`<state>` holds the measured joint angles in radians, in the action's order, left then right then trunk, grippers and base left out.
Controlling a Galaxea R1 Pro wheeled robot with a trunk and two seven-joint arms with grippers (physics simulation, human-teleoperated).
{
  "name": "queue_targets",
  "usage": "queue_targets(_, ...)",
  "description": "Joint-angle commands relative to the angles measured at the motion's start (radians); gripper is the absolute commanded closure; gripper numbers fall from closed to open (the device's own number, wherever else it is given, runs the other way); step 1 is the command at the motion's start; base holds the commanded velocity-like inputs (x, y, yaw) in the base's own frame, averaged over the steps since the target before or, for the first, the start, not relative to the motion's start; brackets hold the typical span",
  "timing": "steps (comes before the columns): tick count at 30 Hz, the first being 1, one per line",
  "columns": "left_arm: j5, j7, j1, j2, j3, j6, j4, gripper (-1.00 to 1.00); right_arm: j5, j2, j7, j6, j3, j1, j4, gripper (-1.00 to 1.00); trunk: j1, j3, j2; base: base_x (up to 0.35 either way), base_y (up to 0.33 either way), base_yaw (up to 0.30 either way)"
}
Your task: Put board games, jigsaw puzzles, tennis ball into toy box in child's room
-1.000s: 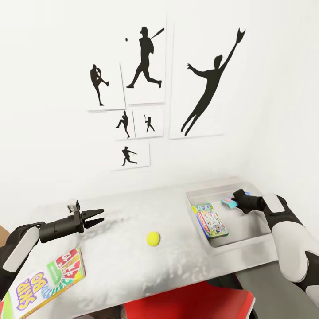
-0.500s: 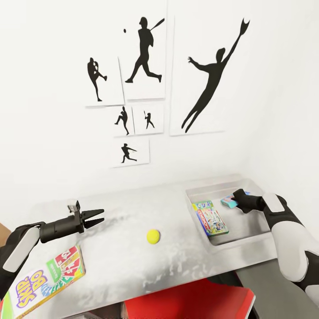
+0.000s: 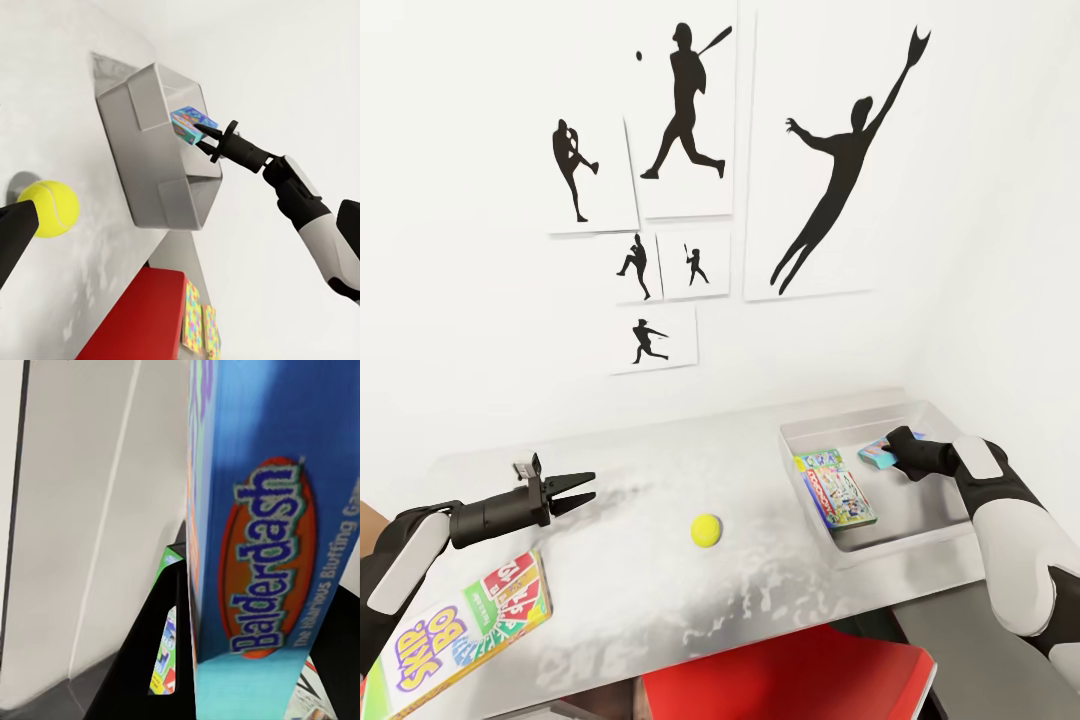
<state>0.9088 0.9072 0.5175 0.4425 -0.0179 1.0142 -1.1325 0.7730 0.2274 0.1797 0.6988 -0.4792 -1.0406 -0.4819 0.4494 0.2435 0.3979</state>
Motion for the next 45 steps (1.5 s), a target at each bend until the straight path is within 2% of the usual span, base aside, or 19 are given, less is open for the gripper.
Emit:
queue_targets(1, 0.001, 0.002, 0.001, 0.001, -0.002, 0.003, 0.0, -1.0, 0.011, 0.0, 0.009, 0.004, -0.004, -0.001, -0.001, 1.0, 0.001, 0.002, 0.002, 0.0, 0.0, 0.0)
queue_targets(13, 0.001, 0.001, 0.001, 0.0, -0.001, 0.003, 0.0, -1.0, 0.013, 0.008, 0.009, 0.011, -0.004, -0.001, -0.001, 1.0, 0.001, 0.002, 0.002, 0.0, 0.0, 0.0)
queue_targets(14, 0.001, 0.001, 0.001, 0.0, -0.001, 0.003, 0.0, -1.0, 0.013, 0.009, 0.009, 0.01, -0.004, -0.001, -0.001, -1.0, 0.001, 0.002, 0.002, 0.0, 0.0, 0.0)
queue_targets(36, 0.0, 0.001, 0.001, -0.001, -0.001, 0.002, 0.0, -1.0, 0.035, 0.01, 0.012, 0.008, -0.005, -0.001, -0.003, -1.0, 0.001, 0.002, 0.002, 0.0, 0.0, 0.0)
queue_targets(41, 0.0, 0.001, 0.001, -0.001, -0.001, 0.002, 0.0, -1.0, 0.04, 0.012, 0.067, 0.012, -0.007, -0.002, -0.01, -1.0, 0.001, 0.002, 0.002, 0.0, 0.0, 0.0)
queue_targets(45, 0.0, 0.001, 0.001, -0.001, -0.001, 0.002, 0.0, -1.0, 0.081, 0.014, 0.153, 0.014, -0.018, -0.005, -0.012, -1.0, 0.001, 0.002, 0.002, 0.0, 0.0, 0.0)
